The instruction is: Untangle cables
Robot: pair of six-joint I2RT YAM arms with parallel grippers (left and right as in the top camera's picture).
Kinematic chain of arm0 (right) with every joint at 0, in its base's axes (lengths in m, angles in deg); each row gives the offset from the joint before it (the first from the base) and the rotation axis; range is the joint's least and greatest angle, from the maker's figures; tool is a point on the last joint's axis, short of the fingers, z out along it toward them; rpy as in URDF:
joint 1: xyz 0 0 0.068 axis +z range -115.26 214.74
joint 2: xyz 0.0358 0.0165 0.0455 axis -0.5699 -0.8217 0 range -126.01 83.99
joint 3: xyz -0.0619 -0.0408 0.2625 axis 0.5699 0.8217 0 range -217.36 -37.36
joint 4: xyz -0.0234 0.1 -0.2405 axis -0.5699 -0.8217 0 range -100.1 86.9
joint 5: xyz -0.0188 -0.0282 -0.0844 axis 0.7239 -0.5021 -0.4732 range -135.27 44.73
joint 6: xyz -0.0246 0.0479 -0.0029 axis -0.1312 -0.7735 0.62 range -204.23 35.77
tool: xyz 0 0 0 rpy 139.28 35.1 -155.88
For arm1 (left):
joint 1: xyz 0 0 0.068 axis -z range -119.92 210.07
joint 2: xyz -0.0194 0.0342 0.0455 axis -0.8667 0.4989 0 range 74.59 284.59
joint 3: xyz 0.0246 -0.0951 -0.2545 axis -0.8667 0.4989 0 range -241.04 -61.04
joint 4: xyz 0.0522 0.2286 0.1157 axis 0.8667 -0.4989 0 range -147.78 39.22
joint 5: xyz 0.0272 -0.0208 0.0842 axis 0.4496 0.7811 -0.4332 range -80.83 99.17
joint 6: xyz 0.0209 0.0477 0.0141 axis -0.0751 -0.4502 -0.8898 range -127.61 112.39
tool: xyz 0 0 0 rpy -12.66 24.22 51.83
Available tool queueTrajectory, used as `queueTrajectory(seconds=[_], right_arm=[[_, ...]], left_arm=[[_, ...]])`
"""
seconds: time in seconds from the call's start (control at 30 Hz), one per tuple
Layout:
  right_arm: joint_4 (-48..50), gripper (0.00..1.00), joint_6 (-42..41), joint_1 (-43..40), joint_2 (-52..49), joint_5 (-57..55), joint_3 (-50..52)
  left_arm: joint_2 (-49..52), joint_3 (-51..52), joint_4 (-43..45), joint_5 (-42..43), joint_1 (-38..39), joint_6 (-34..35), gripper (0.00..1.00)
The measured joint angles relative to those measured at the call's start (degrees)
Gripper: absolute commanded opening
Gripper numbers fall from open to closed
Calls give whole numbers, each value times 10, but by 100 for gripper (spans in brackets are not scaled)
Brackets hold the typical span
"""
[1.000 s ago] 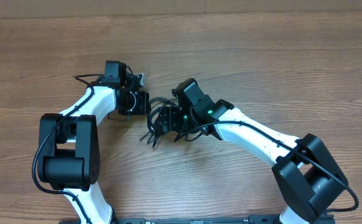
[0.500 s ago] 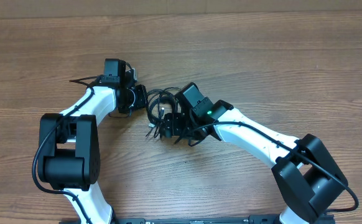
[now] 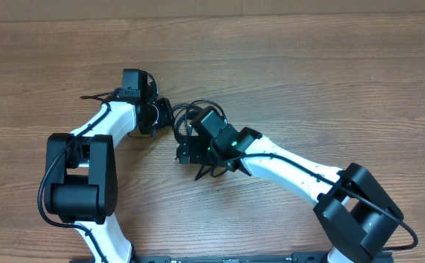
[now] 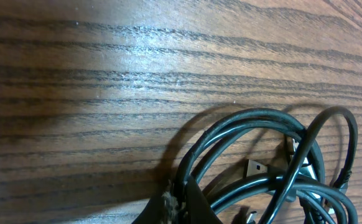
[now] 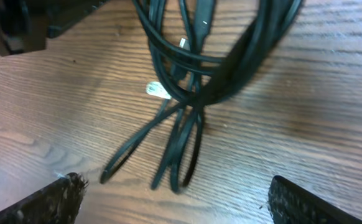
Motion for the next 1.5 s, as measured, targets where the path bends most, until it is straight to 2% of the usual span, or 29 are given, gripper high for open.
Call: queueTrajectory(seconds=[0.23,0.5,0.57,0.67,0.83,0.93,1.13,1.33,1.5], right_arm=[[80,91,-7,24,-48,-42,0],[113,91,-9,26,-85,-52,-6],[115,84,-9,26,-85,-52,-6],[113,68,-6,26,-88,-51,-6],[113,53,-10,26,-93,-52,-6],[113,33,-7,26,-95,-51,-6],[111,6,-10,26,-95,-52,-5],[107,4,-11,23,-95,-44,-5],[103,4,3,4,-93,12,-5]], left_arm=[[0,0,0,0,0,0,4],[0,0,0,0,0,2,4],[0,0,0,0,0,2,4],[0,0,0,0,0,2,4],[0,0,0,0,0,2,5],[0,0,0,0,0,2,4],[0,0,0,0,0,2,4],[0,0,0,0,0,2,4],[0,0,0,0,0,2,4]])
